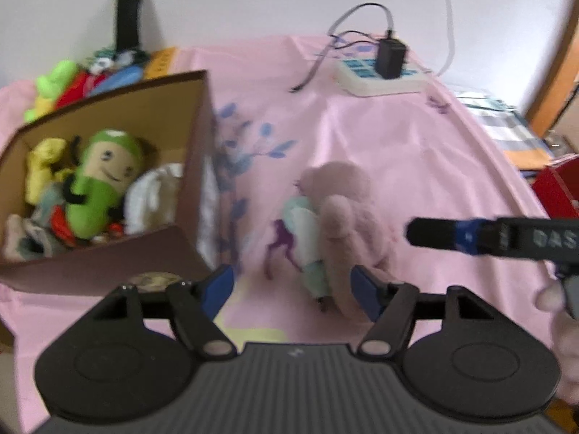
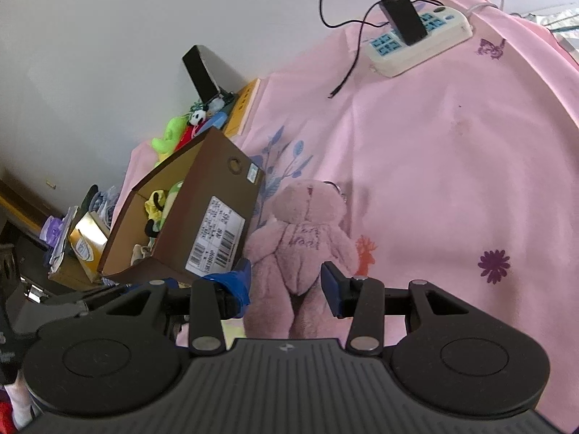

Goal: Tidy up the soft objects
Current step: 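Grasp the pink teddy bear with the right tool and lift it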

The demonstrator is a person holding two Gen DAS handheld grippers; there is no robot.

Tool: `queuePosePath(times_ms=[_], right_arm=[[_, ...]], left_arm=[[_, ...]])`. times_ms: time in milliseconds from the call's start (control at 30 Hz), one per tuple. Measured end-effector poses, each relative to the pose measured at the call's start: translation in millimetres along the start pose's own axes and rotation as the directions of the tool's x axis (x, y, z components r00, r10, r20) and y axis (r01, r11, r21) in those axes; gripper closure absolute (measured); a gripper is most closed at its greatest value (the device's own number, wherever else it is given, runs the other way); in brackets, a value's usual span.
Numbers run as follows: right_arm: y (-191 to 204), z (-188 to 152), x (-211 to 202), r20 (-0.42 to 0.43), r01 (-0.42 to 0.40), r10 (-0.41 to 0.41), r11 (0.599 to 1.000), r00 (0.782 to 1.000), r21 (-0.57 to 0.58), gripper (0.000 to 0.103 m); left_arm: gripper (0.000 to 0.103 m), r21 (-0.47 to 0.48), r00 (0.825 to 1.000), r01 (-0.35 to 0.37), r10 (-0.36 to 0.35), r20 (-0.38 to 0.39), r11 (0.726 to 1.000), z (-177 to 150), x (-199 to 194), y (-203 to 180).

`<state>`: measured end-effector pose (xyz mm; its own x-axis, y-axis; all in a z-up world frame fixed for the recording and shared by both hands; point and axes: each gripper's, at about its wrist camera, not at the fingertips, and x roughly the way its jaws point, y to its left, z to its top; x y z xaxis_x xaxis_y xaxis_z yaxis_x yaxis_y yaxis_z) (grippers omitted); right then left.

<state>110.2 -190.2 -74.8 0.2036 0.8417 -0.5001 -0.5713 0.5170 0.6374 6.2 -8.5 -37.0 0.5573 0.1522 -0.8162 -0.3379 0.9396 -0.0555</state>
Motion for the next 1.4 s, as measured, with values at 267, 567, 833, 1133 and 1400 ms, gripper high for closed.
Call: queuePosePath(times_ms=[267, 567, 833, 1133, 1400], right_arm=[[-17, 7, 9, -0.009, 0.022, -0.021, 0.997, 1.000, 0.067, 0.076], [-21, 23, 25, -0.008, 0.017, -0.017, 0.996, 1.000, 0.088, 0.076], [-27, 40, 42, -0.027, -0.023, 0.027, 0.992, 0.999, 0.127, 0.075], [-33, 45, 73, -0.087, -0.037, 0.049, 0.991, 0.995, 0.129, 0.074], [-46, 47, 79, -0.100, -0.077, 0.090, 0.989, 0.991, 0.127, 0.075]], left_arm=[[0.031, 0.002, 0.992, 0.128, -0.128, -0.014, 0.992, -8, 10, -2], [0.031, 0.036, 0.976, 0.205, -0.207, 0.062, 0.978, 12, 10, -11], [0.031, 0.101, 0.977, 0.196, -0.203, 0.063, 0.975, 23, 34, -20], [0.032, 0.144, 0.975, 0.206, -0.216, 0.056, 0.968, 30, 57, -25], [0.033, 0.146, 0.974, 0.212, -0.220, 0.044, 0.966, 34, 66, -29]])
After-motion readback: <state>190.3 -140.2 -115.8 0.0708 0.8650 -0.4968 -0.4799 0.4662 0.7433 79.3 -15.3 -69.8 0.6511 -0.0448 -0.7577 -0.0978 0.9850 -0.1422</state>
